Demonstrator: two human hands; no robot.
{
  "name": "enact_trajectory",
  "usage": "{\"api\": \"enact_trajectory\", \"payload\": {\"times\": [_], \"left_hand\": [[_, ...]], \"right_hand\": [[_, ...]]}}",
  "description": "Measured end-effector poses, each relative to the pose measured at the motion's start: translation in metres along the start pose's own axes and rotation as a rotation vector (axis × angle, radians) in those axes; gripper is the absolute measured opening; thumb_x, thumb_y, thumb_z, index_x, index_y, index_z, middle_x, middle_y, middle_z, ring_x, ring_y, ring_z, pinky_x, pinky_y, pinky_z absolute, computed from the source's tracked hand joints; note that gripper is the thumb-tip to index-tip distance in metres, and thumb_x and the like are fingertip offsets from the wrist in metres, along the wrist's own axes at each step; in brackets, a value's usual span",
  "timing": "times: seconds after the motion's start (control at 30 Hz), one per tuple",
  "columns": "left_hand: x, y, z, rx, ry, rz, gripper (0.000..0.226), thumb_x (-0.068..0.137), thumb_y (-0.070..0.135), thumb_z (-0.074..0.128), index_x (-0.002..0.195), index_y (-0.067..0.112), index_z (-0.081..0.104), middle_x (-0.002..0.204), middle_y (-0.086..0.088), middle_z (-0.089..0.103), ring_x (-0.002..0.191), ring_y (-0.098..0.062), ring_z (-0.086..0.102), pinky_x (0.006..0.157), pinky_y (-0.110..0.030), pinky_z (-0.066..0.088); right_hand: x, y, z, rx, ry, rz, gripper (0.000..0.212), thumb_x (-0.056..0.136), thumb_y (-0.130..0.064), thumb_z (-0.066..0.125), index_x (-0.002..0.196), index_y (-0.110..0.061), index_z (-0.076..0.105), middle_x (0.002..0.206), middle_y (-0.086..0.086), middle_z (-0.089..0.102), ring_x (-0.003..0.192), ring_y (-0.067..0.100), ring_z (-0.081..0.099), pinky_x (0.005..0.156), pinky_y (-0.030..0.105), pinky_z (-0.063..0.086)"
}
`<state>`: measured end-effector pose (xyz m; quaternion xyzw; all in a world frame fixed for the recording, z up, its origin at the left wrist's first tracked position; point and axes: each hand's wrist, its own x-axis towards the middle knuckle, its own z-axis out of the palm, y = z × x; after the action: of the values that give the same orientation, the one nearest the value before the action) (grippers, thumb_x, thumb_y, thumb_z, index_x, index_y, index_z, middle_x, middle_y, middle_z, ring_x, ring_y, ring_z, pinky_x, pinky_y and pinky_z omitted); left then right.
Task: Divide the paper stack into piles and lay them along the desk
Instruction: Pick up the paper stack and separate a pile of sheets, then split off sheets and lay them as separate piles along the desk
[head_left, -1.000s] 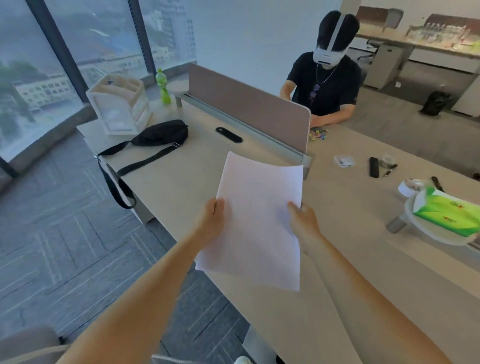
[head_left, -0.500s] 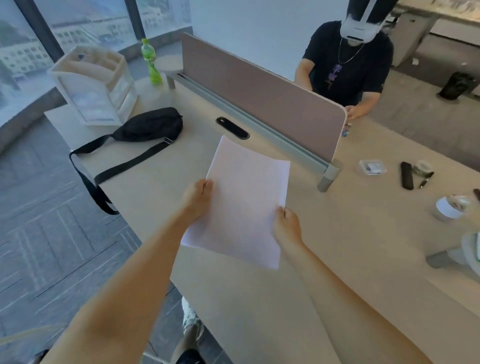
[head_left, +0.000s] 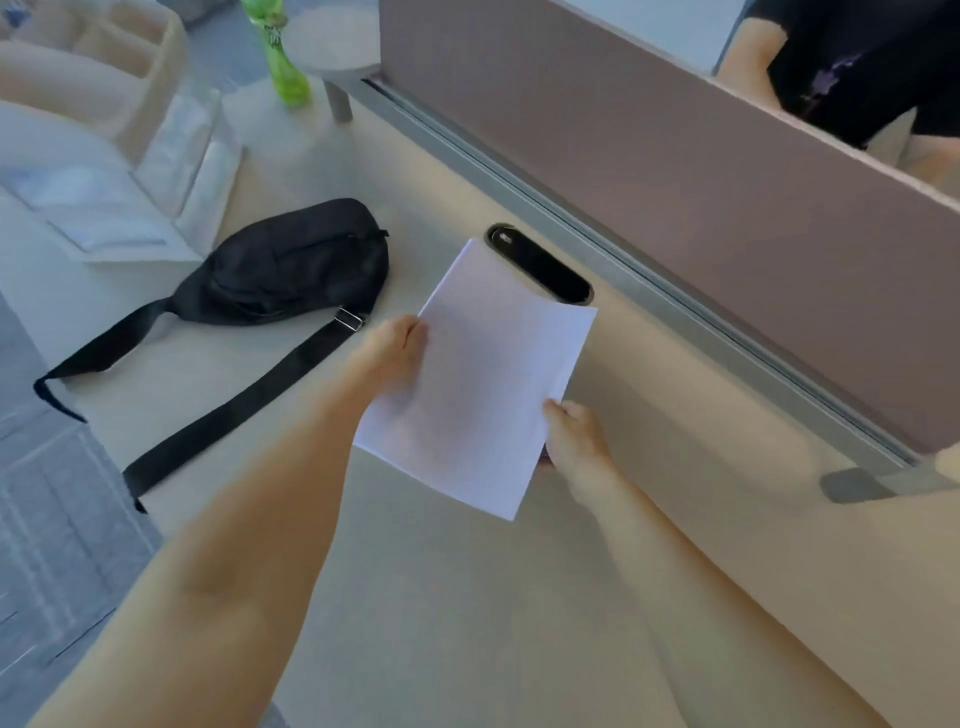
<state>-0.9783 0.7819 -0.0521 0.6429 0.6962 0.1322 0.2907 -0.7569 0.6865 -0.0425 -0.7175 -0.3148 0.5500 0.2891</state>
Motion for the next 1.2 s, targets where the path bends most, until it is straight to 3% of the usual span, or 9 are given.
{"api": "enact_trajectory", "payload": {"times": [0.13,0.2,0.3,0.43,0.57,0.73,0.87,1.07,1.2], "left_hand": [[0.059,-0.014,0.002,0.043,-0.121,0.02,0.027,0.099,0.03,0.039,0.075,0.019,0.047,0.086,-0.008,0.055,0.082,-0.029,0.05,0.068,-0.031,0.034],[0.079,-0.018,0.008,0.053,-0.161,0.035,0.026,0.1,0.03,0.038,0.077,0.02,0.046,0.086,-0.007,0.054,0.082,-0.029,0.049,0.069,-0.03,0.033],[0.101,-0.017,0.009,0.08,-0.173,0.022,0.026,0.1,0.033,0.036,0.081,0.019,0.046,0.087,-0.007,0.055,0.08,-0.029,0.048,0.067,-0.03,0.034],[0.117,-0.012,0.008,0.161,-0.195,0.007,0.037,0.1,0.034,0.033,0.084,0.007,0.052,0.091,-0.015,0.061,0.08,-0.031,0.052,0.065,-0.032,0.036],[0.123,-0.01,0.007,0.253,-0.146,-0.062,0.042,0.099,0.043,0.031,0.093,0.007,0.052,0.1,-0.016,0.061,0.083,-0.032,0.051,0.07,-0.034,0.038],[0.114,0.0,0.012,0.25,-0.084,-0.172,0.056,0.099,0.048,0.032,0.117,-0.001,0.051,0.119,-0.023,0.055,0.106,-0.041,0.055,0.083,-0.039,0.042],[0.1,0.006,0.012,0.256,-0.045,-0.186,0.064,0.098,0.053,0.033,0.129,-0.002,0.046,0.13,-0.023,0.047,0.121,-0.043,0.044,0.1,-0.046,0.037],[0.062,0.015,0.006,0.279,-0.104,-0.168,0.067,0.097,0.056,0.031,0.139,0.003,0.038,0.137,-0.022,0.044,0.128,-0.042,0.039,0.105,-0.047,0.032],[0.012,0.037,0.005,0.26,-0.138,-0.092,0.063,0.097,0.057,0.03,0.133,0.006,0.041,0.134,-0.019,0.048,0.126,-0.039,0.043,0.1,-0.046,0.036]], "right_hand": [[0.038,-0.005,0.022,0.036,-0.038,0.054,0.029,0.094,-0.022,0.043,0.095,-0.002,0.065,0.087,0.008,0.07,0.076,0.023,0.067,0.072,0.042,0.063],[0.05,-0.001,0.025,0.01,-0.059,0.095,0.027,0.094,-0.024,0.044,0.092,-0.004,0.063,0.088,0.009,0.07,0.072,0.022,0.067,0.062,0.035,0.062],[0.064,-0.003,0.026,-0.035,-0.077,0.14,0.029,0.097,-0.025,0.041,0.093,-0.006,0.063,0.089,0.013,0.075,0.067,0.021,0.072,0.057,0.029,0.053],[0.072,-0.01,0.02,-0.09,-0.142,0.177,0.036,0.099,-0.024,0.036,0.097,-0.006,0.066,0.082,0.012,0.077,0.072,0.026,0.075,0.058,0.03,0.053],[0.073,-0.015,0.02,-0.211,-0.184,0.158,0.033,0.098,-0.021,0.036,0.093,-0.008,0.066,0.082,0.009,0.076,0.067,0.025,0.074,0.057,0.028,0.054],[0.074,-0.018,0.022,-0.279,-0.176,0.156,0.034,0.097,-0.019,0.034,0.096,-0.006,0.065,0.078,0.005,0.071,0.057,0.02,0.069,0.051,0.025,0.047],[0.072,-0.017,0.022,-0.306,-0.147,0.156,0.035,0.098,-0.022,0.034,0.097,-0.004,0.064,0.078,0.005,0.071,0.056,0.021,0.068,0.051,0.025,0.048],[0.051,-0.009,0.003,-0.271,-0.058,0.105,0.03,0.102,-0.029,0.041,0.091,-0.007,0.059,0.072,0.009,0.067,0.056,0.024,0.065,0.052,0.027,0.049],[0.015,-0.006,-0.029,-0.149,-0.038,0.031,0.028,0.103,-0.024,0.044,0.084,-0.009,0.058,0.068,0.01,0.062,0.05,0.021,0.061,0.045,0.021,0.045]]}}
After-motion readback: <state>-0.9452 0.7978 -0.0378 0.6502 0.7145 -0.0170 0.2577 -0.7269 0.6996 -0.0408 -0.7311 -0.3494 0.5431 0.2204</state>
